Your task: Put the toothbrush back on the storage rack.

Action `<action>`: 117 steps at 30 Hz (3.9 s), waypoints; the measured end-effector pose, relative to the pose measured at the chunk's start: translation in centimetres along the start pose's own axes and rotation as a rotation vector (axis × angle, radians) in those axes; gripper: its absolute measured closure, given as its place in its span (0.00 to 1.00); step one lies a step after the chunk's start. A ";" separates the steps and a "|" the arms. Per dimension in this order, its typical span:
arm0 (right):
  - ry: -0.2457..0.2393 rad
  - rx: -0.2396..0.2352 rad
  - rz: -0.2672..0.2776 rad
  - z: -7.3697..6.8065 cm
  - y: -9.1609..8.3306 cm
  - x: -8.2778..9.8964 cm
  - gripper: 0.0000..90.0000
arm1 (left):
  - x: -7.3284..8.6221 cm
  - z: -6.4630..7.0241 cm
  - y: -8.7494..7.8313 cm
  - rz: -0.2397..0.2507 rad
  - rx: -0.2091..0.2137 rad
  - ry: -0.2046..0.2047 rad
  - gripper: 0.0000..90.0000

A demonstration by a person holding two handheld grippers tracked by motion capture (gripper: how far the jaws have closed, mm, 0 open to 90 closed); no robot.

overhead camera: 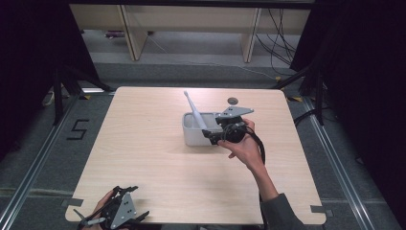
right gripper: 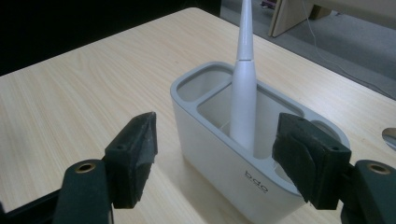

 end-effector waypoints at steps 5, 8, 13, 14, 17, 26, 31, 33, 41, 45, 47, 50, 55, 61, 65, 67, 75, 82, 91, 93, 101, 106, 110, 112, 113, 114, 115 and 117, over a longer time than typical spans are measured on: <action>-0.010 0.001 0.000 -0.1 0.0 0.1 0.34 | 0.0 -0.1 0.0 0.001 0.005 0.010 0.17; -0.008 -0.006 -0.002 -0.2 0.1 0.3 0.33 | 0.0 -0.1 0.0 -0.002 -0.006 0.010 0.17; 0.011 0.001 -0.007 -0.5 0.0 0.6 0.33 | 0.0 -0.1 -0.1 -0.007 0.005 0.014 0.17; -0.003 0.001 -0.004 -0.4 0.0 0.6 0.33 | 0.0 -0.1 -0.1 -0.007 0.005 0.014 0.17; -0.015 -0.005 -0.017 -0.5 -0.2 0.7 0.33 | 0.0 -0.1 -0.1 -0.004 0.008 0.013 0.17; -0.020 -0.013 -0.020 -0.9 -0.6 1.2 0.33 | 0.0 -0.1 -0.1 -0.009 0.003 0.015 0.17; -0.017 -0.012 -0.026 -1.2 -1.0 1.8 0.32 | -0.1 0.0 0.0 0.016 -0.005 -0.007 0.17; -0.019 -0.007 -0.021 -1.2 -1.0 1.9 0.32 | -0.1 0.0 0.0 0.017 -0.005 -0.008 0.17; 0.003 -0.013 -0.029 -1.5 -1.5 3.0 0.32 | -0.1 -0.1 -0.1 0.009 -0.010 -0.003 0.17; -0.001 -0.014 -0.022 -1.6 -1.8 3.5 0.31 | -0.2 -0.1 -0.1 0.015 -0.007 -0.005 0.17; 0.005 -0.008 -0.019 -1.7 -1.8 3.6 0.30 | -0.1 -0.1 -0.3 -0.008 0.006 0.015 0.17; 0.016 -0.028 -0.012 -1.8 -2.1 4.0 0.26 | -0.1 0.0 0.0 0.019 -0.004 -0.012 0.17; 0.037 -0.029 0.007 -1.7 -2.4 4.5 0.21 | -0.1 -0.1 -0.1 -0.002 0.005 0.012 0.17; 0.070 -0.039 0.026 -2.1 -2.7 5.1 0.21 | -0.1 -0.1 -0.2 -0.009 0.007 0.014 0.17; 0.086 -0.038 0.027 -2.4 -2.8 5.7 0.21 | -0.1 0.0 -0.1 -0.001 0.001 0.011 0.17; 0.063 -0.045 0.027 -2.4 -2.7 5.9 0.21 | -0.1 -0.1 -0.1 0.002 -0.009 0.013 0.17; 0.045 -0.048 0.020 -3.0 -2.8 6.6 0.22 | -0.1 -0.1 -0.2 -0.001 -0.004 0.016 0.17; 0.048 -0.072 0.021 -3.7 -2.9 7.2 0.22 | -0.1 -0.1 -0.2 0.002 -0.008 0.016 0.17; 0.071 -0.070 0.006 -4.1 -2.8 8.5 0.22 | -0.1 -0.1 -0.1 0.010 -0.006 -0.005 0.17; 0.059 -0.068 -0.001 -4.1 -2.7 9.2 0.22 | -0.1 -0.1 -0.2 0.012 -0.008 -0.003 0.17; 0.072 -0.070 -0.013 -4.2 -2.8 10.2 0.22 | -0.1 -0.1 -0.2 0.002 -0.003 -0.001 0.17; 0.104 -0.074 -0.015 -4.6 -3.0 11.0 0.21 | -0.1 -0.2 -0.2 0.005 -0.010 0.010 0.17; 0.113 -0.065 -0.004 -4.7 -3.0 11.6 0.19 | -0.1 -0.1 -0.2 0.011 -0.009 -0.006 0.17; 0.125 -0.082 -0.005 -4.9 -3.1 11.9 0.19 | -0.1 -0.1 -0.1 0.018 -0.010 -0.005 0.17; 0.111 -0.078 -0.014 -4.8 -3.2 12.0 0.19 | -0.1 -0.2 -0.3 0.007 -0.006 0.008 0.17; 0.101 -0.085 -0.007 -4.8 -3.1 12.1 0.19 | -0.2 -0.2 -0.2 0.010 -0.005 0.008 0.17; 0.101 -0.085 -0.007 -4.8 -3.1 12.1 0.19 | -0.2 -0.2 -0.2 0.010 -0.005 0.008 0.17; 0.090 -0.070 -0.019 -4.9 -3.3 12.5 0.18 | -0.1 -0.2 -0.2 0.006 -0.004 0.004 0.17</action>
Point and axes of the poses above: each handheld gripper's, and its own axes: y roughly forward along the jaws, x roughly out of its underside, z roughly to its right, the point moved 4 cm from there along y, roughly forward along the jaws, and after that the axes turned 9 degrees about -x, right-handed, at the moved point
